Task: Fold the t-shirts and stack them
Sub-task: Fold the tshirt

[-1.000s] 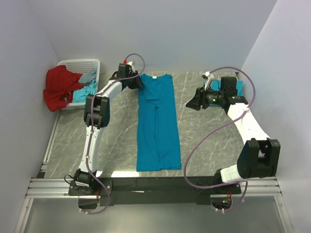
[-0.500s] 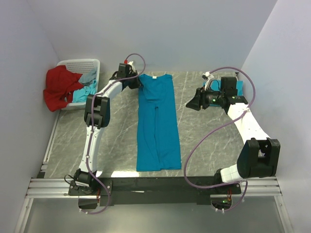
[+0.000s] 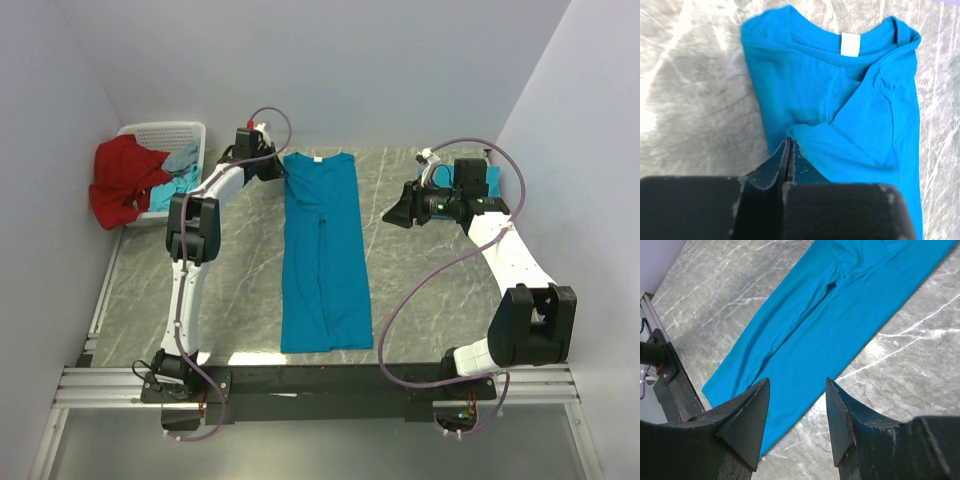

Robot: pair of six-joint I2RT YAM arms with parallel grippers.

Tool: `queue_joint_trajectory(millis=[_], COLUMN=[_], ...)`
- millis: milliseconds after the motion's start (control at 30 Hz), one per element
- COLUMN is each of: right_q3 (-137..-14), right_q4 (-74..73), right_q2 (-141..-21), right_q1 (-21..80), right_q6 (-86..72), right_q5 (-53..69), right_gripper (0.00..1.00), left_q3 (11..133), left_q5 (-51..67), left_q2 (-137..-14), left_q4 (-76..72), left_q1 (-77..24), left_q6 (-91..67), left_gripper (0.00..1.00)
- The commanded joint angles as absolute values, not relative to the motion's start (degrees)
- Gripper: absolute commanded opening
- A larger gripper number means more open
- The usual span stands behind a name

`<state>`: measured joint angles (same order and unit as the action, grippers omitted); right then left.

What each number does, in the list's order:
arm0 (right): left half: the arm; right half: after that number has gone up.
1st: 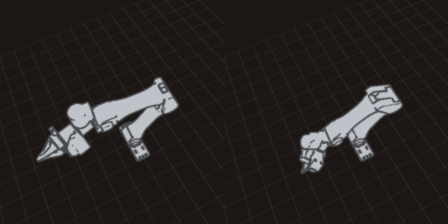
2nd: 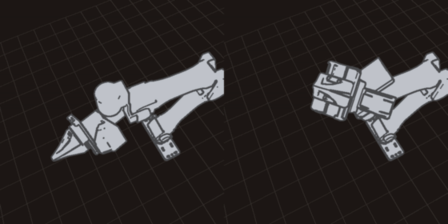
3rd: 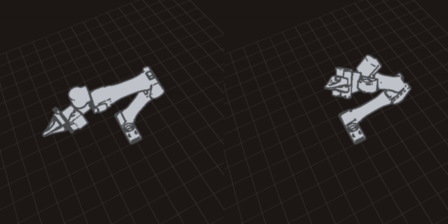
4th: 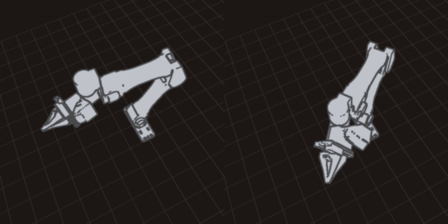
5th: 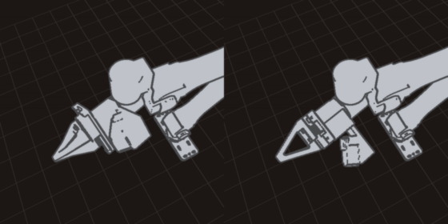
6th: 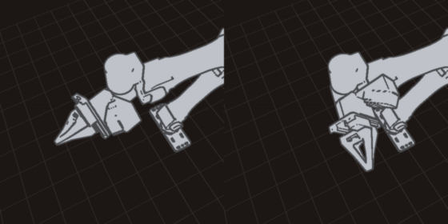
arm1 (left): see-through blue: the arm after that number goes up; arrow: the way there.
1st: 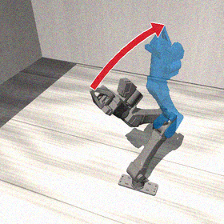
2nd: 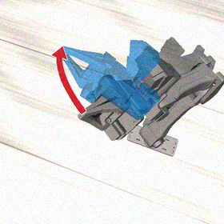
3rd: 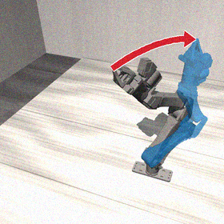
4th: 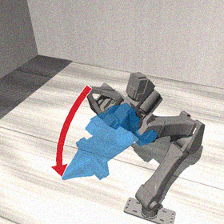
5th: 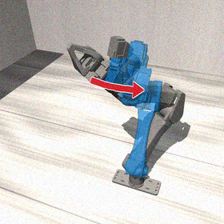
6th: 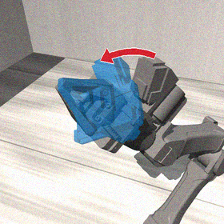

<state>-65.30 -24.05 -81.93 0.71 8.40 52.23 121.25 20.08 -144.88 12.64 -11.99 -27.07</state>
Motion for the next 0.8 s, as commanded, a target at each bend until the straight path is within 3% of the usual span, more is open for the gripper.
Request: queue_joint_trajectory(millis=[0,767], right_q3=[-67.32,-67.59], right_q4=[-24.08,-24.70], right_q2=[-82.35,-82.79], right_q1=[0.35,-1.14], right_q6=[8.79,9.14], right_q5=[53.70,53.70], right_gripper=[0.55,0.55], left_q3=[120.24,112.24], left_q5=[20.30,23.38], left_q2=[-139.31,-137.02], left_q4=[9.67,9.40], left_q1=[-11.08,-10.81], left_q6=[-26.46,-27.25], left_gripper=[0.00,0.00])
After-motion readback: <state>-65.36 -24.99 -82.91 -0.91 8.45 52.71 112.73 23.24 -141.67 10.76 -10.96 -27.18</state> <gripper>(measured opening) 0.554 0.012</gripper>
